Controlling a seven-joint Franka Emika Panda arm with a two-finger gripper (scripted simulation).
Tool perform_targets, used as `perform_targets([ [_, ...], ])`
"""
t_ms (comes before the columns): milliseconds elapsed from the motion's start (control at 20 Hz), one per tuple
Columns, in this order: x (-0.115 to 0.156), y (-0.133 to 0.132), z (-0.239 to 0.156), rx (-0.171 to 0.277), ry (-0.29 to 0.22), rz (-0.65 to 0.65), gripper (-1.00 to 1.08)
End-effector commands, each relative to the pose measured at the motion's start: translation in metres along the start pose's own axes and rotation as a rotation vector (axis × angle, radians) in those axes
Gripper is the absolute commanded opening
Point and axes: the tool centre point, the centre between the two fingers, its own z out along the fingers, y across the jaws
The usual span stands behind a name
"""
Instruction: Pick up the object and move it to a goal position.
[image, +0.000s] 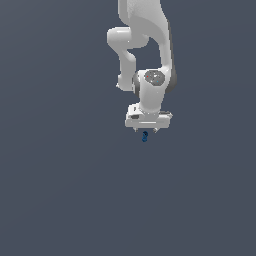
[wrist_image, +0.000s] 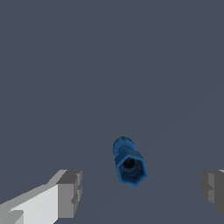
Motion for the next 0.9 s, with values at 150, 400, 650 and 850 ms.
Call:
perform_targets([
  [150, -0.003, -0.002, 0.002, 0.001, 0.000, -0.001, 1.00],
  [400, -0.003, -0.003, 0.012, 0.001, 0.000, -0.001, 1.00],
  [650, -0.005, -0.003, 0.035, 0.001, 0.000, -0.001, 1.00],
  [850, -0.005, -0.003, 0.048, 0.001, 0.000, -0.001, 1.00],
])
